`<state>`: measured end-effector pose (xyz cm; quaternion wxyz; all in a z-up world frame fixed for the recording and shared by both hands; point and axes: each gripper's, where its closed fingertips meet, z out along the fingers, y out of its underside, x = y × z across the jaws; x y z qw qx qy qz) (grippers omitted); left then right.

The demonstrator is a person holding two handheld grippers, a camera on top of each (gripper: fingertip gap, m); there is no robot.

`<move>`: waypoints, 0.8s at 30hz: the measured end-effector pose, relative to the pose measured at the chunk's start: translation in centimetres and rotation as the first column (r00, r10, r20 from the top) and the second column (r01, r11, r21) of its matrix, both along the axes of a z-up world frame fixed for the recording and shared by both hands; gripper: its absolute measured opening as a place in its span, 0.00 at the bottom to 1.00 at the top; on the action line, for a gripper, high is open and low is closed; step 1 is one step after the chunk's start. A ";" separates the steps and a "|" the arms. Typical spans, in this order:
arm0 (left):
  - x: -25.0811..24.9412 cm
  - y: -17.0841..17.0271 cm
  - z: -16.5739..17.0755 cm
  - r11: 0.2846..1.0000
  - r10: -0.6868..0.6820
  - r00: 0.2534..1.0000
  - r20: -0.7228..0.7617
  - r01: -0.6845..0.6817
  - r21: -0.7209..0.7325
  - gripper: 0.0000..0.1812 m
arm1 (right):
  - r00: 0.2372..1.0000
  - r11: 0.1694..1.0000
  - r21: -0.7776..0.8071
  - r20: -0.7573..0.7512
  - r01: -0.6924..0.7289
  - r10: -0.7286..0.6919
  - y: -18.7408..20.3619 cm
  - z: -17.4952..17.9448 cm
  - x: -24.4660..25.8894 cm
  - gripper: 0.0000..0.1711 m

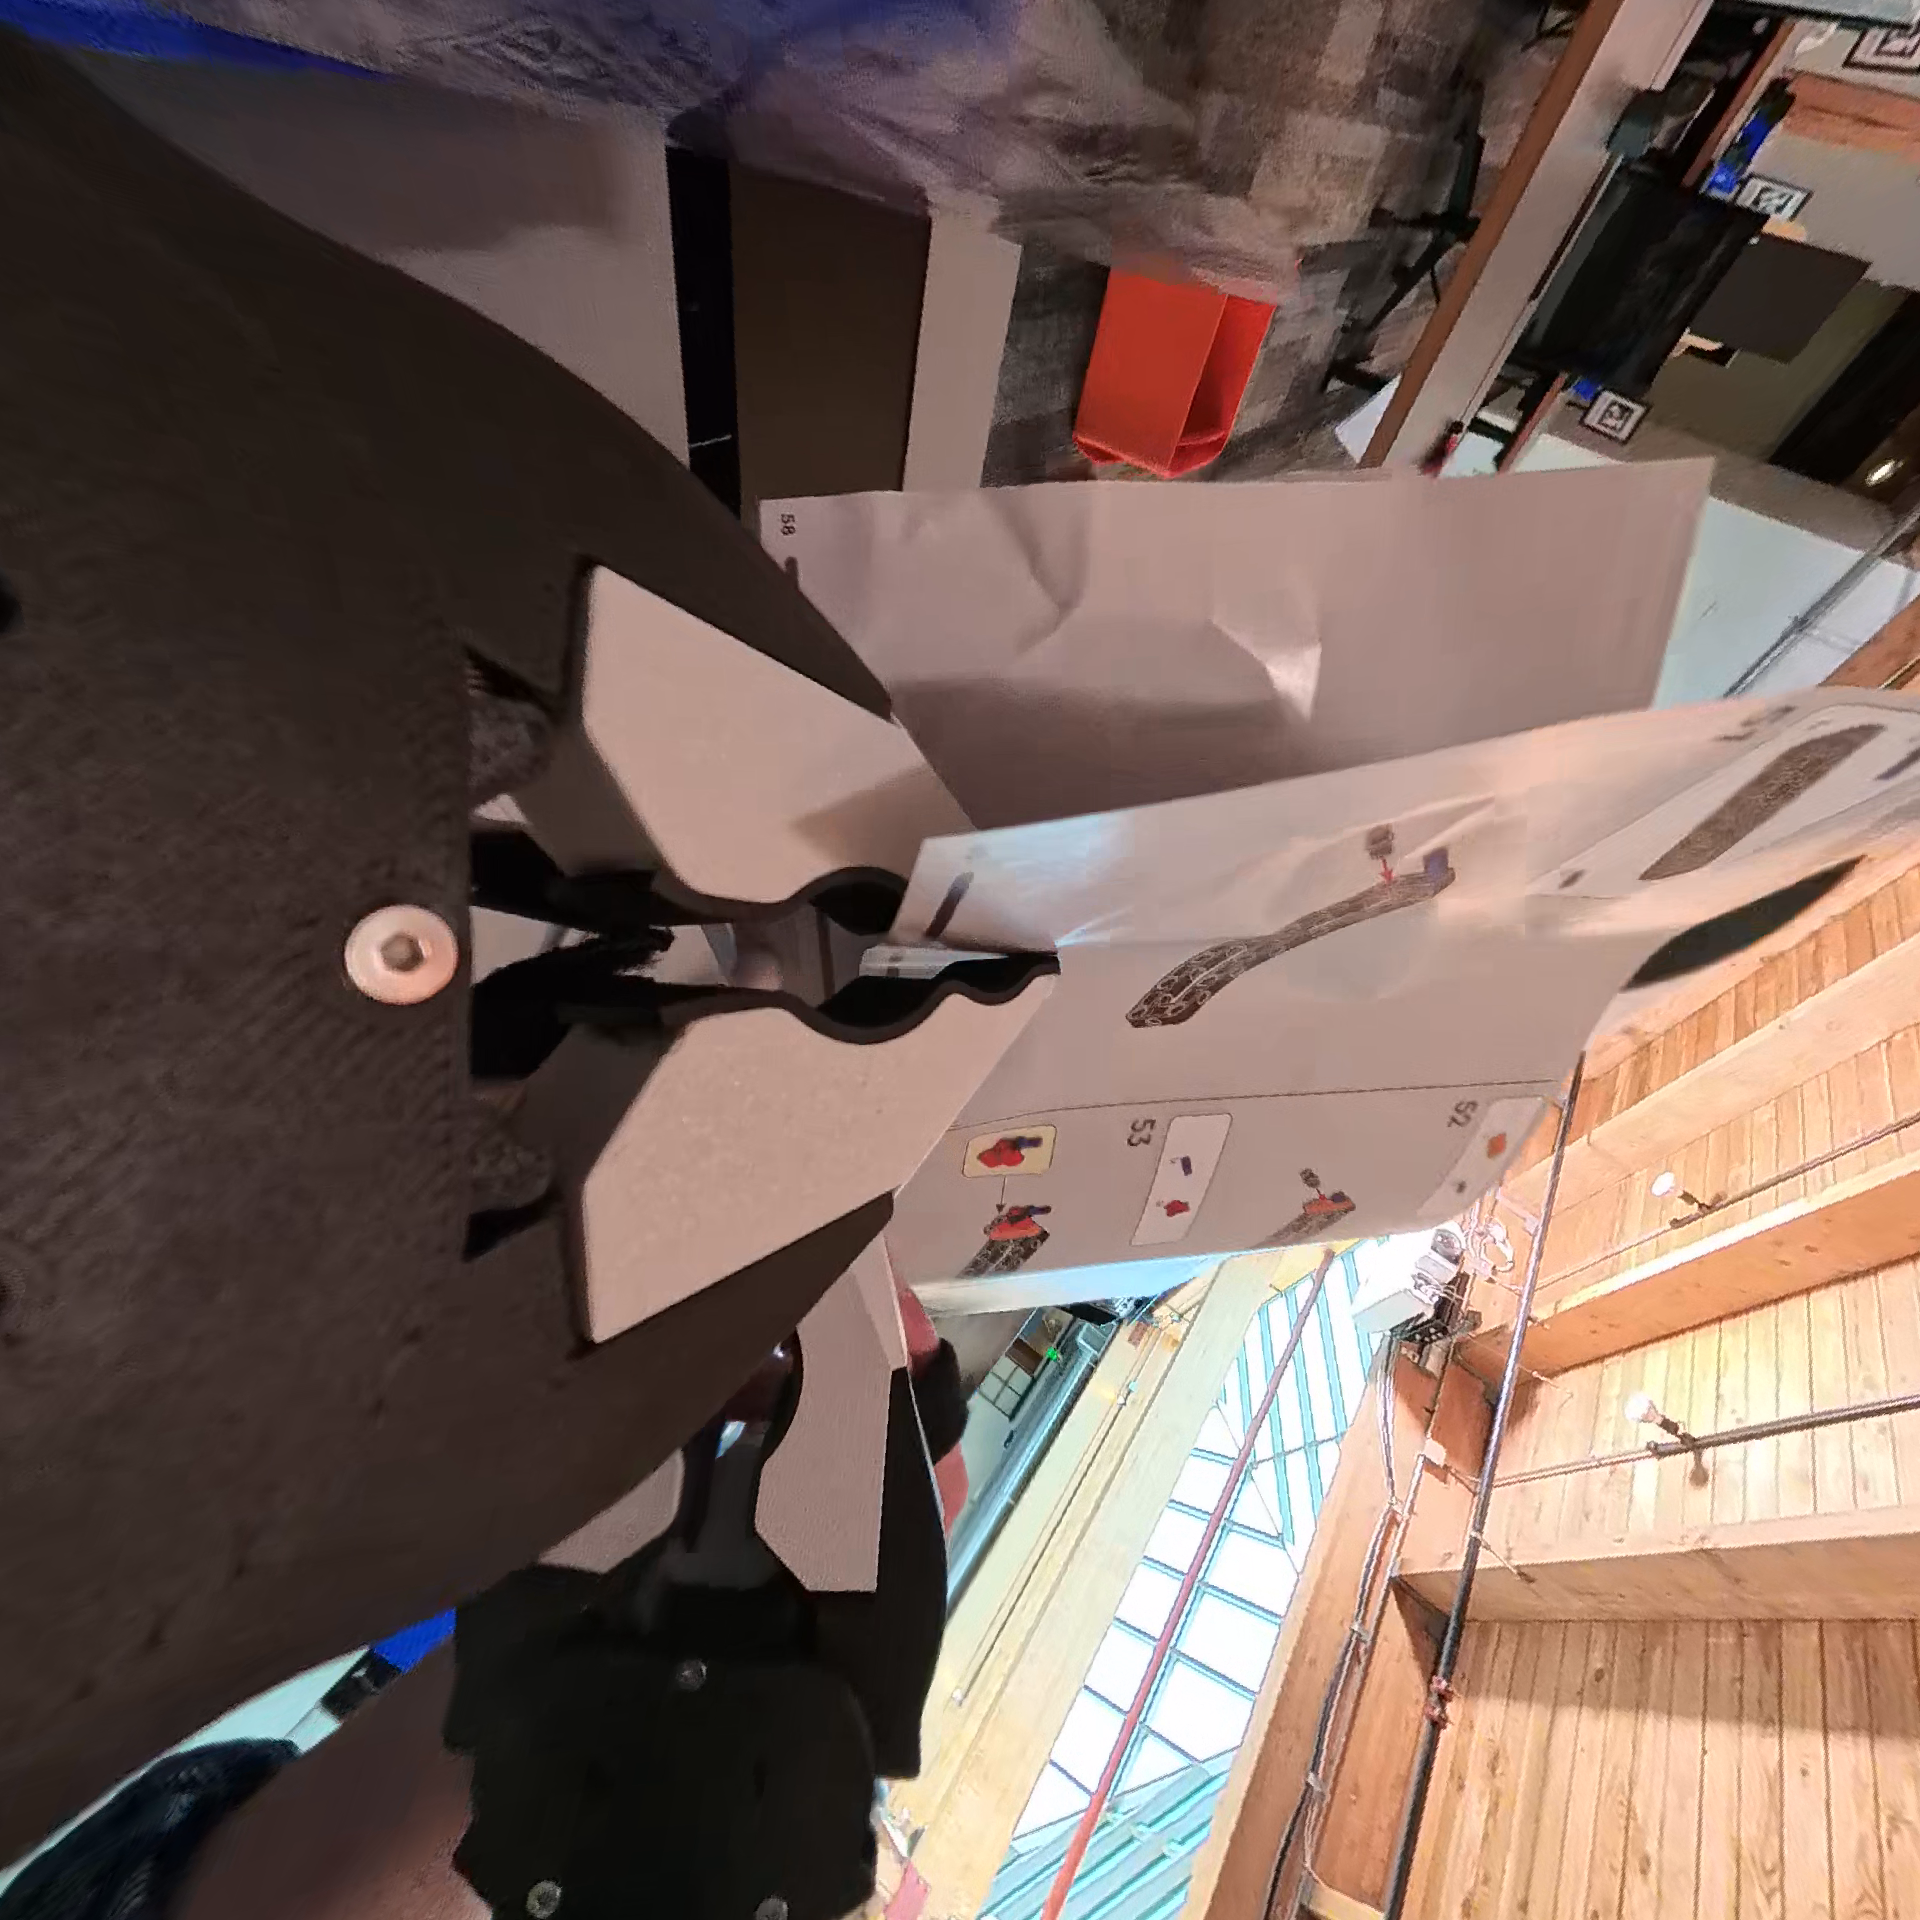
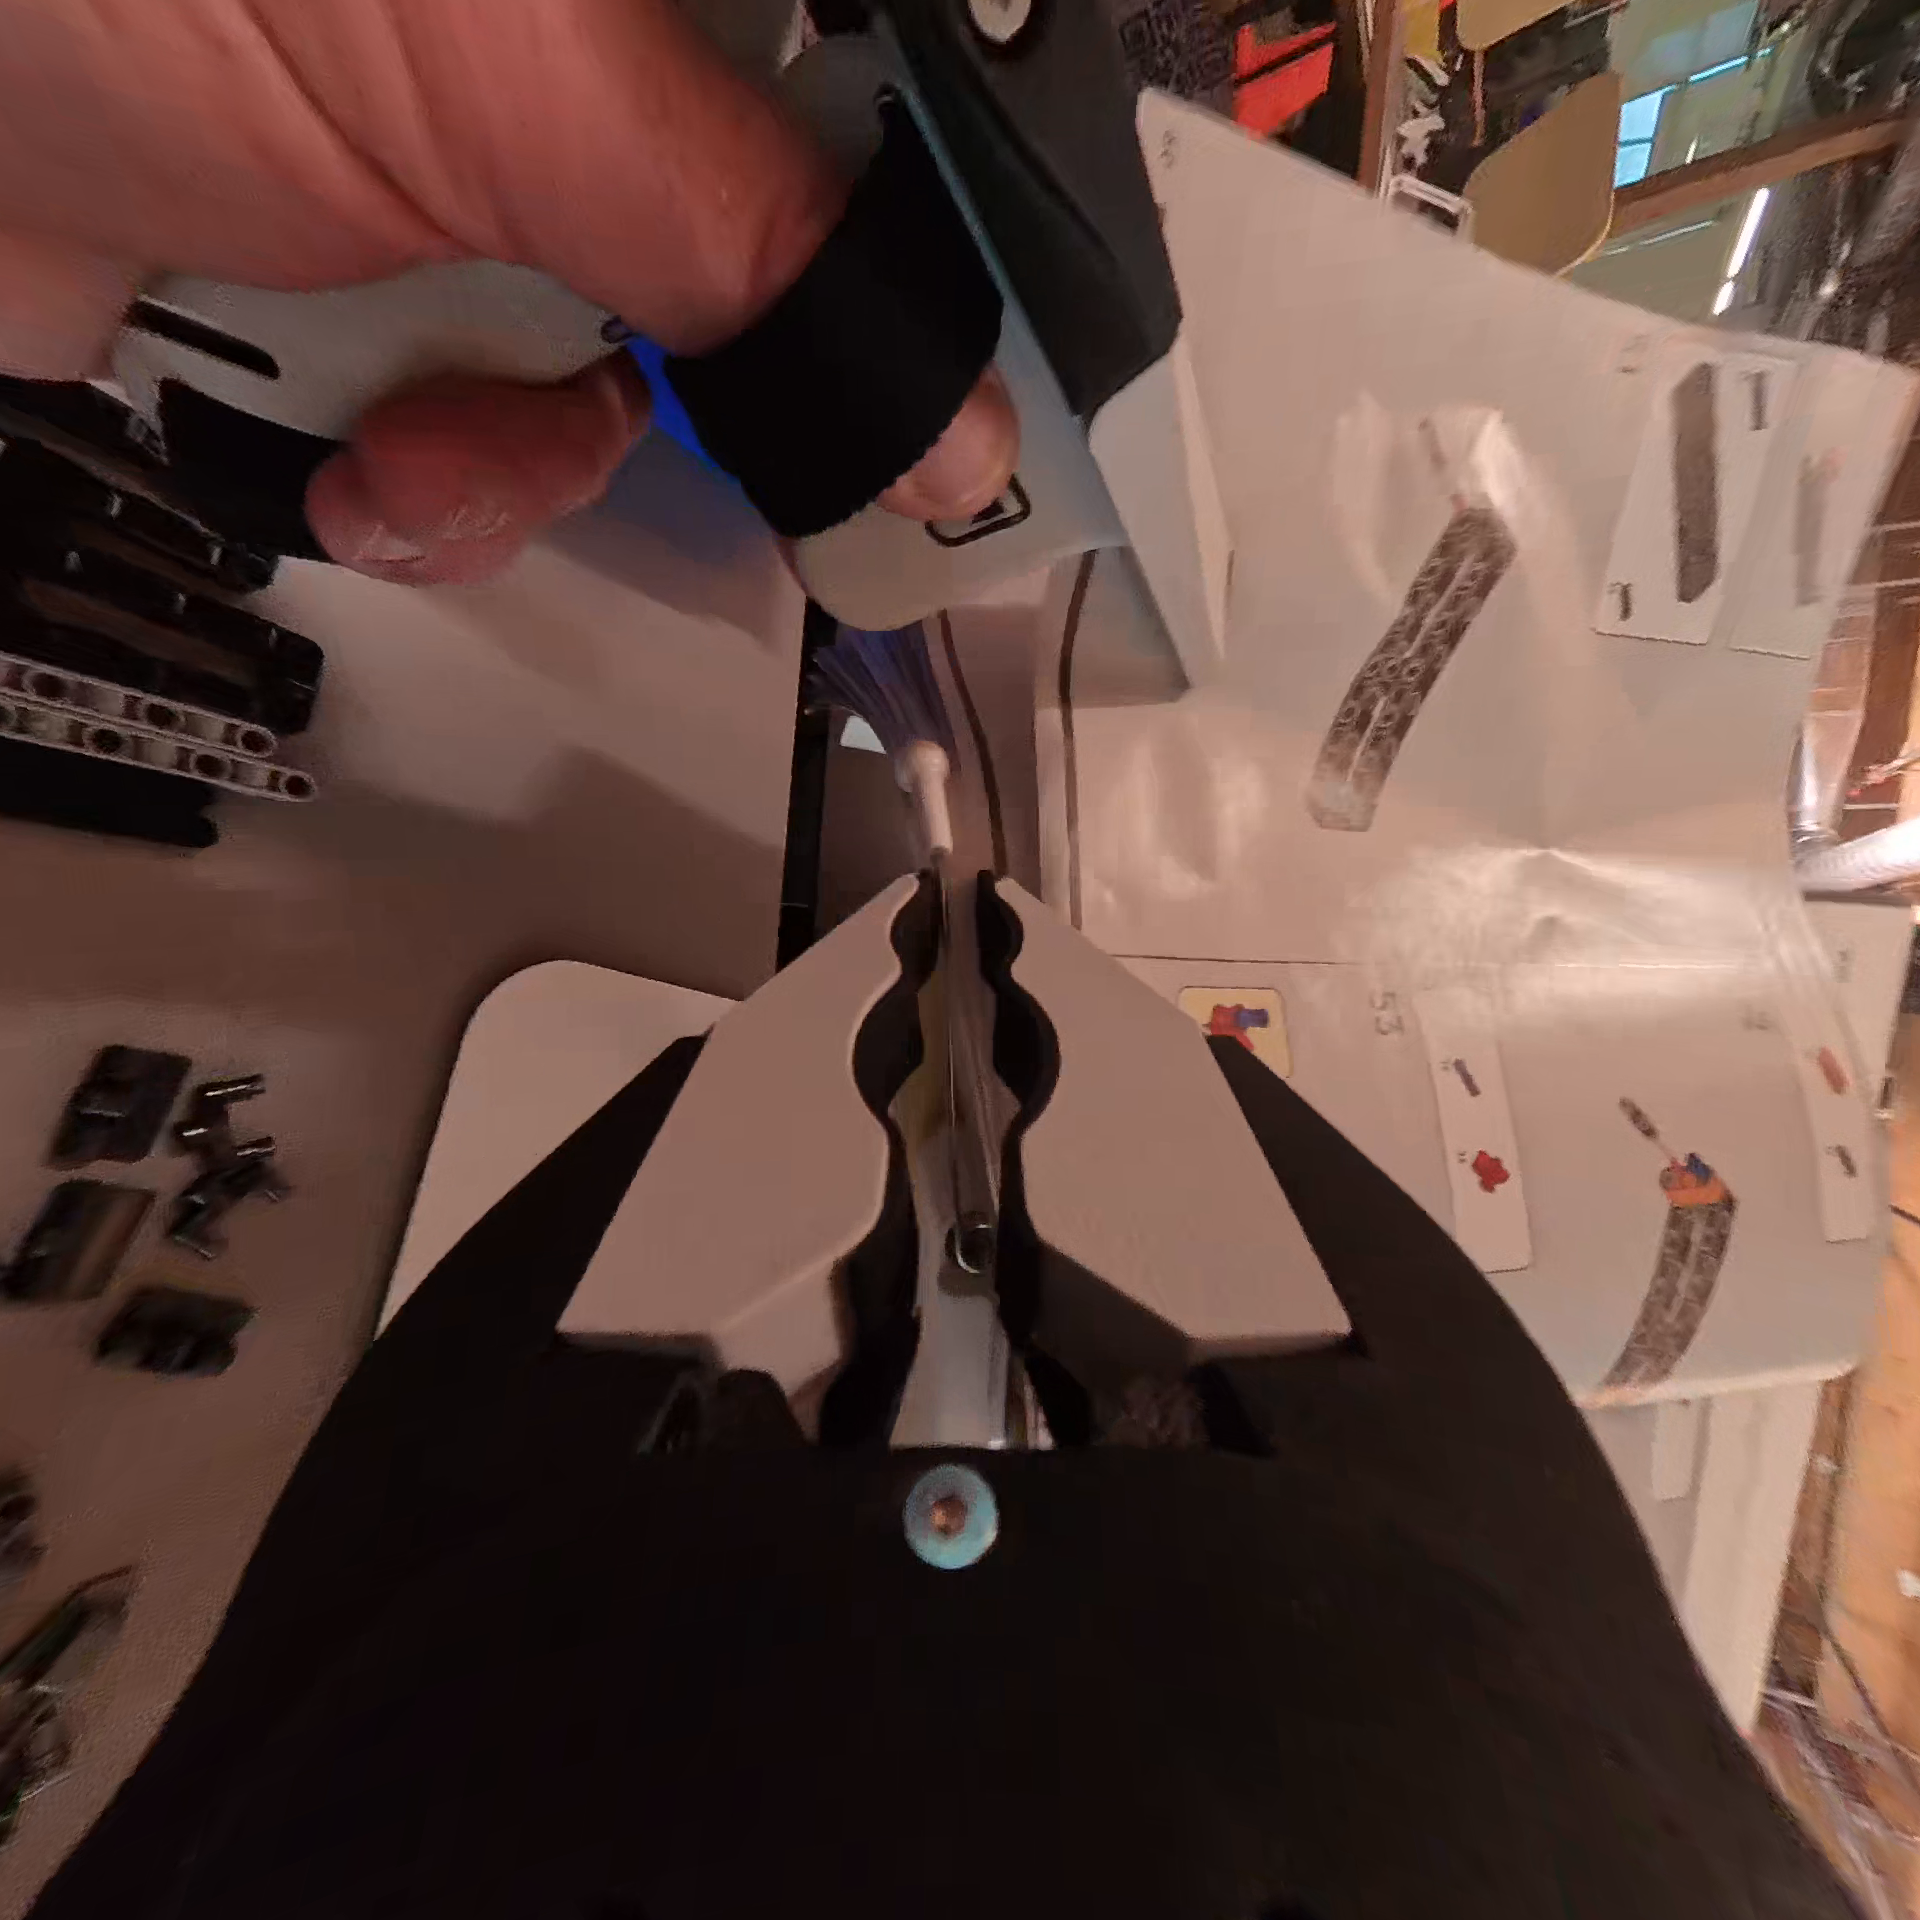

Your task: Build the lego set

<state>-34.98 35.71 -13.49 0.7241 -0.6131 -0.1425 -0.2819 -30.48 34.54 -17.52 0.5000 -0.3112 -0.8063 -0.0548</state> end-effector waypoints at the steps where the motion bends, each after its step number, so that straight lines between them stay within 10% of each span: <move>1: -0.1 0.1 -0.3 1.000 -0.002 1.000 0.006 0.002 0.000 0.00 | 1.000 1.000 0.020 0.009 -0.003 0.003 0.0 0.0 -0.1 0.01; 15: -0.1 1.1 -2.2 0.998 -0.060 0.996 0.065 0.060 0.007 0.00 | 0.996 0.950 -0.305 -0.075 -0.063 0.042 -1.5 1.7 0.6 0.00; 24: 0.0 1.2 -2.8 0.997 -0.081 0.993 0.084 0.082 0.001 0.00 | 0.958 0.870 -0.492 -0.229 0.041 -0.175 0.8 3.8 0.1 0.00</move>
